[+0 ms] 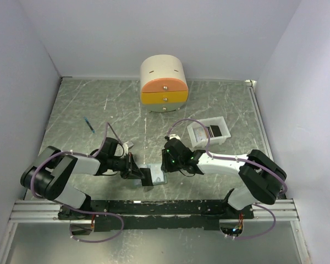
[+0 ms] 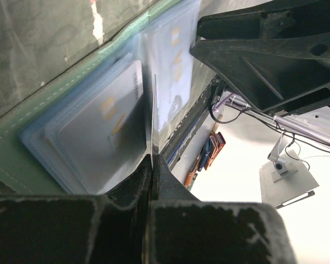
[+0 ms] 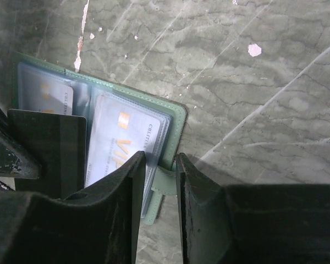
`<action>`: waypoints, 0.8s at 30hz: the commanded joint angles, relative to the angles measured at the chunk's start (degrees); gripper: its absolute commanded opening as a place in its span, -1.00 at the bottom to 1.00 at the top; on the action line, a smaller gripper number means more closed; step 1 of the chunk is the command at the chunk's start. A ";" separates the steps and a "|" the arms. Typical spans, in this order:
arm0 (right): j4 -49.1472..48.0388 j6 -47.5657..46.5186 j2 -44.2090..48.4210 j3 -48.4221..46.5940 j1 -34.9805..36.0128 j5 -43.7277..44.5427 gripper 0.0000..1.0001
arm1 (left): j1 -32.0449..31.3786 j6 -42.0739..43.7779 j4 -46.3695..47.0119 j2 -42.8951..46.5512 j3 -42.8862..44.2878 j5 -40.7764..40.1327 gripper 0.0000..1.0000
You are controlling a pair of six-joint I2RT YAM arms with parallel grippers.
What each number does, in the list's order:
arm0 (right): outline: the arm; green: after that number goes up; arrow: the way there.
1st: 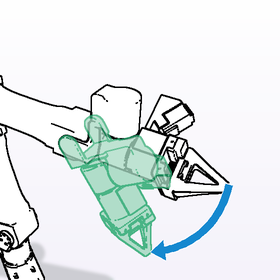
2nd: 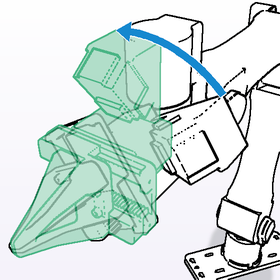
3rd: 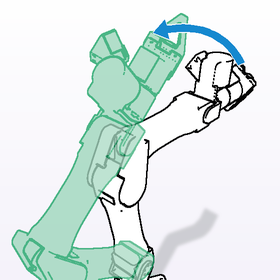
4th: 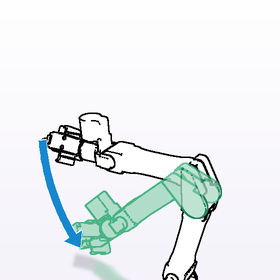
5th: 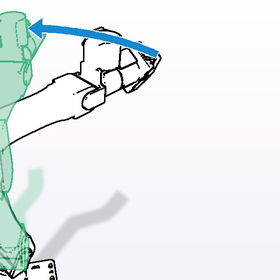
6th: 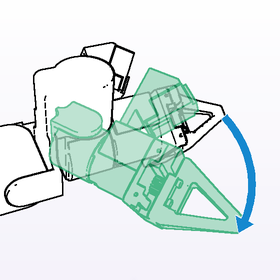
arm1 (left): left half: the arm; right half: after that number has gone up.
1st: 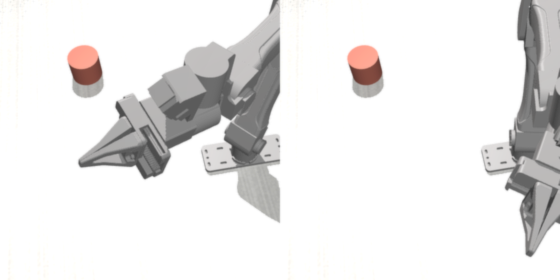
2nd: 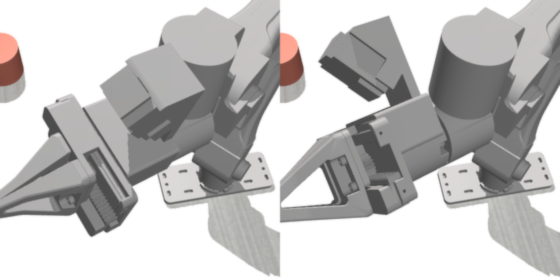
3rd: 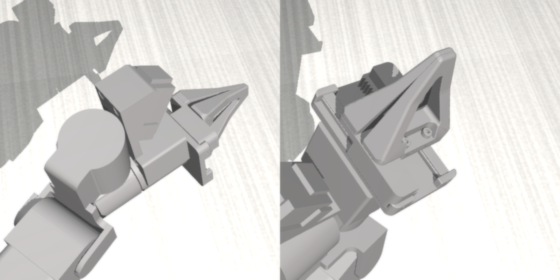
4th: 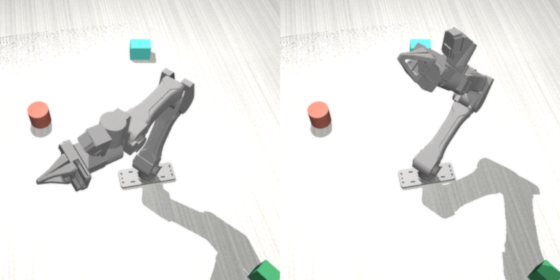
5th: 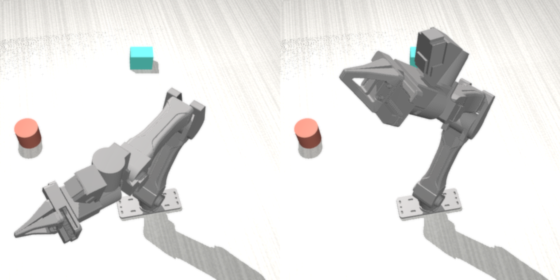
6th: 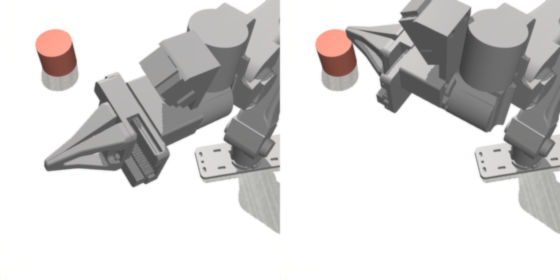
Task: Put the credit cards into the card holder
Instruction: Insert the credit card into the card holder.
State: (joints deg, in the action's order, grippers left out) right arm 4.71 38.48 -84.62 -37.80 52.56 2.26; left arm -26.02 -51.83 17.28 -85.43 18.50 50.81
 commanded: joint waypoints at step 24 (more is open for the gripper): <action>2.54 -1.86 0.21 1.24 -0.12 1.52 -0.44 | 0.27 8.58 -2.04 -8.74 6.23 0.51 -0.86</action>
State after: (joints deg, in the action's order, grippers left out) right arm 5.02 38.06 -84.25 -37.78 52.56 2.44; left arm -26.02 -48.18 17.45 -92.88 22.04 53.23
